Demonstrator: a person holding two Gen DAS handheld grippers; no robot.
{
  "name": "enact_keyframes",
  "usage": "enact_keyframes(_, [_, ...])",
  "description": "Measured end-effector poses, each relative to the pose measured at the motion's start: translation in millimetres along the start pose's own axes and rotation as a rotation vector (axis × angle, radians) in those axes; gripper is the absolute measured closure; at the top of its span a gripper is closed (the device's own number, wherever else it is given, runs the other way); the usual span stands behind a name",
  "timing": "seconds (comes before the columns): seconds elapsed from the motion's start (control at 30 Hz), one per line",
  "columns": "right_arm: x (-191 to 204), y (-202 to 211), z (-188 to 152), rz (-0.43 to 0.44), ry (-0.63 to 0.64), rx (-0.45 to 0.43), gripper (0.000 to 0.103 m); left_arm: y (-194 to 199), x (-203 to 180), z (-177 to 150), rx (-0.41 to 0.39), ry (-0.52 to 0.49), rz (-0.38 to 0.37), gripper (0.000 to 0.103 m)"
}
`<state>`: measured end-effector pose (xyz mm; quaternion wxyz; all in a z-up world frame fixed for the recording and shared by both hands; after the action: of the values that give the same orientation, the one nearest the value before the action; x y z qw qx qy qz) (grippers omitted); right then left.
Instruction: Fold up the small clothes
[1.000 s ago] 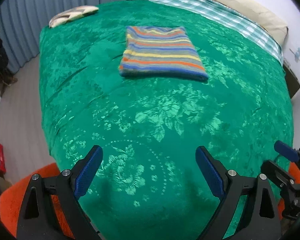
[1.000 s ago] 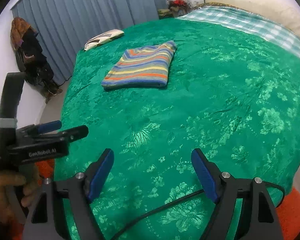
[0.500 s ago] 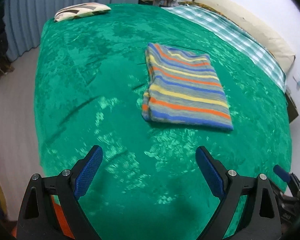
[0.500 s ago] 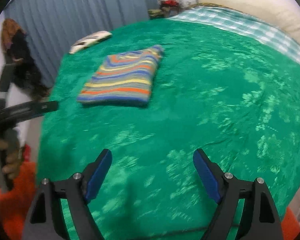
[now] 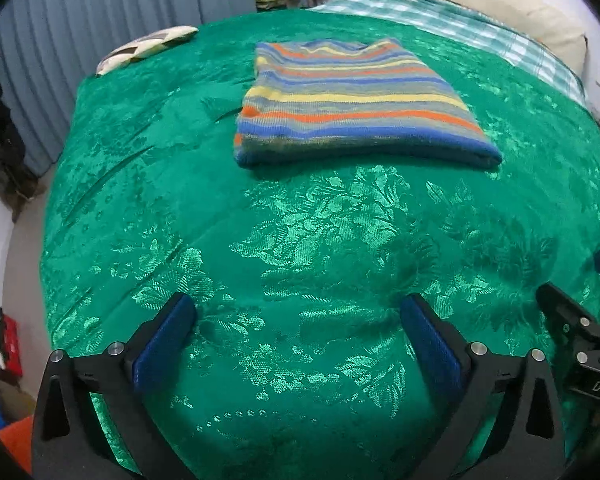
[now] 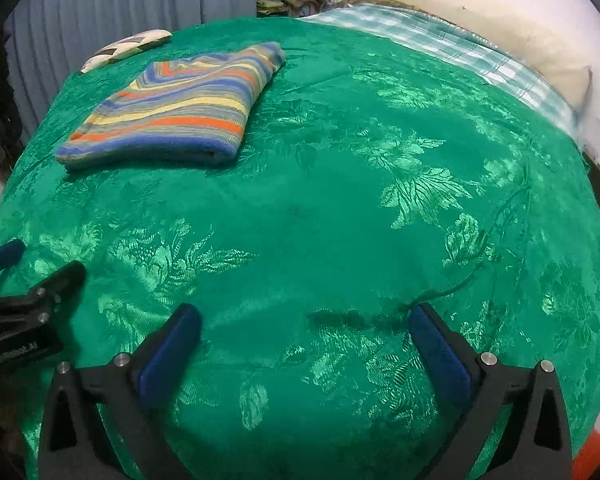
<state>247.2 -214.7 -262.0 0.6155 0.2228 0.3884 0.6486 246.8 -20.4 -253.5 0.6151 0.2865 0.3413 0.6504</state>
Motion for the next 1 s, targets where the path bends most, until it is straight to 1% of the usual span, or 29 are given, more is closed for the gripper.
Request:
enact_keyframes(0.17, [4.5, -0.5, -0.4, -0.010, 0.007, -0.007, 0.000, 1.2, -0.9, -0.3, -0.006, 0.004, -0.006, 0.001])
enact_keyframes(1.0, [5.7, -1.1, 0.6, -0.008, 0.007, -0.011, 0.000, 4.0, 1.3, -3.5, -0.022, 0.011, -0.014, 0.001])
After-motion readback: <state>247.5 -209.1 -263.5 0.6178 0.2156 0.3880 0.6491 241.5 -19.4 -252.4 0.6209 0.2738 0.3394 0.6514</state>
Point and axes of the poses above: each gripper's, at about its wrist camera, not at the fingertips, and y roughly against the way its jaws point, x to its left, z to its top, the point moved 2 cm from there along -y, roughly the way its jaws point, and after that the axes turned 8 degrees about y, right-handed, at the moved point
